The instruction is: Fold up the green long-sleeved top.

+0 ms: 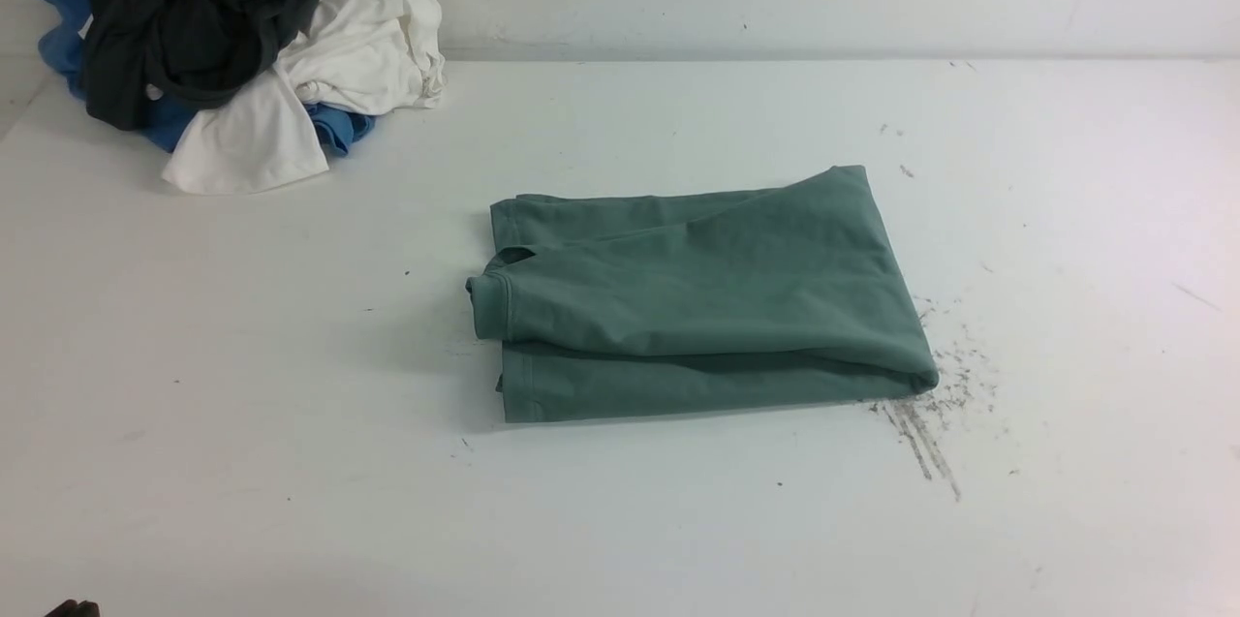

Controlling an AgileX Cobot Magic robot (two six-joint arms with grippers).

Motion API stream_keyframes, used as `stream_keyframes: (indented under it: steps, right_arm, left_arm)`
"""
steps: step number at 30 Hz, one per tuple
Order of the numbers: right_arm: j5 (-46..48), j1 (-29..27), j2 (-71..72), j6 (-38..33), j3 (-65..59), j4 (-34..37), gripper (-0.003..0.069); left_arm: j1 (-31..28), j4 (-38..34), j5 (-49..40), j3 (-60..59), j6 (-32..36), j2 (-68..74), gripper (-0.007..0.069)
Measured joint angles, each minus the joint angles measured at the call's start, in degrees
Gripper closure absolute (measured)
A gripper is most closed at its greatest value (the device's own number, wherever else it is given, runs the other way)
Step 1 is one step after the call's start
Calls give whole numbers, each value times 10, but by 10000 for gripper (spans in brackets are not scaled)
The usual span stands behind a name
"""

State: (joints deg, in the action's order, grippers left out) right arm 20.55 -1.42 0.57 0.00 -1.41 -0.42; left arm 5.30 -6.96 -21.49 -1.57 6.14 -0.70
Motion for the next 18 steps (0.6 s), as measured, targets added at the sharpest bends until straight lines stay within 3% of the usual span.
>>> stream_keyframes:
  steps: [18]
  right_arm:
    - [0, 0, 0, 0, 0, 0, 673]
  left_arm:
    - [0, 0, 0, 0, 4, 0, 631]
